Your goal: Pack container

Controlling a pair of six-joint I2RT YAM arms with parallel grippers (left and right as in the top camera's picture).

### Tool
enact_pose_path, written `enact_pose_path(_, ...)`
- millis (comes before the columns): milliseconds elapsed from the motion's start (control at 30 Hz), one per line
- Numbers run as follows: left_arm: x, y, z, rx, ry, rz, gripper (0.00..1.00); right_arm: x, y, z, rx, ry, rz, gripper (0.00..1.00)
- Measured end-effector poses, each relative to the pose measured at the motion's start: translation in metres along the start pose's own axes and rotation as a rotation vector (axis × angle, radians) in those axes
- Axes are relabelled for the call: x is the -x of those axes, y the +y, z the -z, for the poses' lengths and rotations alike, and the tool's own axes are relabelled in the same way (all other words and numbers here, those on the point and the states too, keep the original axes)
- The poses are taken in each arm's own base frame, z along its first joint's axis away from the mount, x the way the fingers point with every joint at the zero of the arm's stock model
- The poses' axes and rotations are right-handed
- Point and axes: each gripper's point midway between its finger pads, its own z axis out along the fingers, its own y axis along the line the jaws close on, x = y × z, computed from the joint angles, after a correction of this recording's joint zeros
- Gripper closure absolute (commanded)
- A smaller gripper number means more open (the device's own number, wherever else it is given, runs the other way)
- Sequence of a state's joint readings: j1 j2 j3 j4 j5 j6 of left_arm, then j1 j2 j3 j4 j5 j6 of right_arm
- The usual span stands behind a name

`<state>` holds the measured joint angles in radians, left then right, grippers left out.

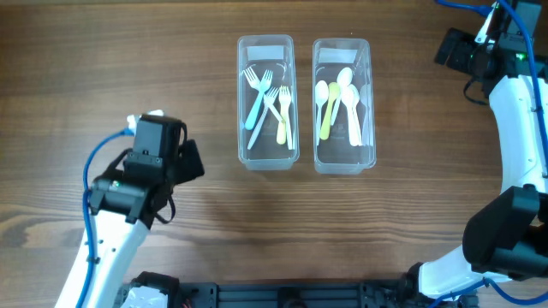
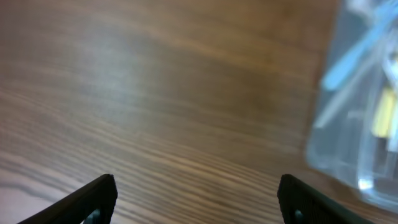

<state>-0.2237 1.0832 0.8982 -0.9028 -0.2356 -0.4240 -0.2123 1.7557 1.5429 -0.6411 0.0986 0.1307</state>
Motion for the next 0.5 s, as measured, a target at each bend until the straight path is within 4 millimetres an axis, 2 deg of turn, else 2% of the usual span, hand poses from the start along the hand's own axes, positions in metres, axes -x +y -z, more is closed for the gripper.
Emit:
enact_pose_path(33,-0.006,0.006,-0.007,0.017,0.010,0.018,0.12,0.000,0.000,0.000,0.000,0.000,0.000,0.00)
enact_pose_path(67,-0.017,0.017,-0.018,0.046,0.038,0.040,0.03,0.000,0.000,0.000,0.000,0.000,0.000,0.00)
enact_pose_path(100,-0.025,0.025,-0.026,0.069,0.055,0.063,0.00,0.000,0.000,0.000,0.000,0.000,0.000,0.00)
enact_pose_path(167,-0.033,0.034,-0.034,0.092,0.071,0.092,0.00,0.000,0.000,0.000,0.000,0.000,0.000,0.00)
enact_pose_path(500,-0.026,0.041,-0.038,0.100,0.045,0.134,0.00,0.000,0.000,0.000,0.000,0.000,0.000,0.00)
